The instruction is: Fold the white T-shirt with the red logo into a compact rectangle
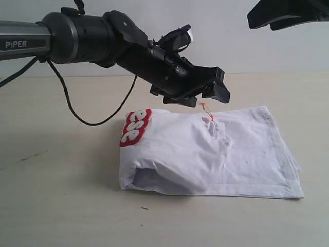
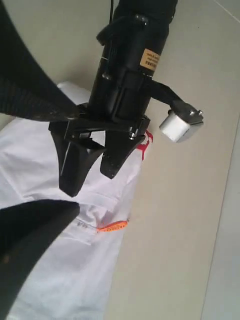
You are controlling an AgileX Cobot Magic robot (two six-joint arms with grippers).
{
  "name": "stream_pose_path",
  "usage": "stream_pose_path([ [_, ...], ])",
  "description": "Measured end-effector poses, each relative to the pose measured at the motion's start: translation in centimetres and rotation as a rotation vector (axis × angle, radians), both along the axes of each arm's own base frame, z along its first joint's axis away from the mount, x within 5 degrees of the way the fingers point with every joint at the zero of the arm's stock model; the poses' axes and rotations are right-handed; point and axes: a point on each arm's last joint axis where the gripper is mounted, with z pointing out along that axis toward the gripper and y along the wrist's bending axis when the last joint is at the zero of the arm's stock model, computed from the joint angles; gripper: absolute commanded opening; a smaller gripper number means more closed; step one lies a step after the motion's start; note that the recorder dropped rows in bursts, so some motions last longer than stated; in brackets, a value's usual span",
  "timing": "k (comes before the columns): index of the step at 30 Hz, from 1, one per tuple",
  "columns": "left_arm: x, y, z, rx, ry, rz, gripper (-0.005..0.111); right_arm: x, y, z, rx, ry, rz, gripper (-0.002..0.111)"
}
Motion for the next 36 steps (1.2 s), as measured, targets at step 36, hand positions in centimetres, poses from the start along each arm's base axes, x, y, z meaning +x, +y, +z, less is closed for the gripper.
stream_pose_path([
  [36, -1.1, 17.5, 5.1, 0.423, -0.212, 0.29, 0.06, 7.3, 2.8, -26.9, -0.013, 0.604, -0.099, 0.054],
])
